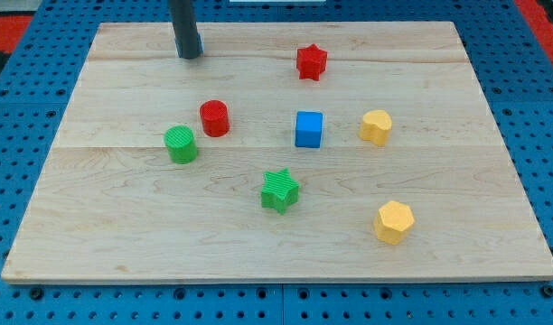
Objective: Slide the blue triangle left a bit
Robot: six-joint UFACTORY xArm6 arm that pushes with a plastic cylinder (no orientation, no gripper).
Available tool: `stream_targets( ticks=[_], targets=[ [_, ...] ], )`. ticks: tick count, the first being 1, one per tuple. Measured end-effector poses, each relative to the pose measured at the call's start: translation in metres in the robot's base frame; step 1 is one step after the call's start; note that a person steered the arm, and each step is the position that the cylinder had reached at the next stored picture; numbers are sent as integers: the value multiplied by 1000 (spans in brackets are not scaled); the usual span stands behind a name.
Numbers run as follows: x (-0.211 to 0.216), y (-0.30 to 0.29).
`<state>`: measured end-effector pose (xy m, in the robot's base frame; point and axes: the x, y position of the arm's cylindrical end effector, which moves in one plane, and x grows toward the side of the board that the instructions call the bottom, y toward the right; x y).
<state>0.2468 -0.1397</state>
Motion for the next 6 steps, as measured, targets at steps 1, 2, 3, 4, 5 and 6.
stream_targets(
  ticks=[1, 2, 3, 4, 5, 6],
  targets=[
    [-11, -11],
    [-10, 20],
    [-35, 51],
    [-55, 41],
    [-55, 13],
    [-55, -4]
  ],
)
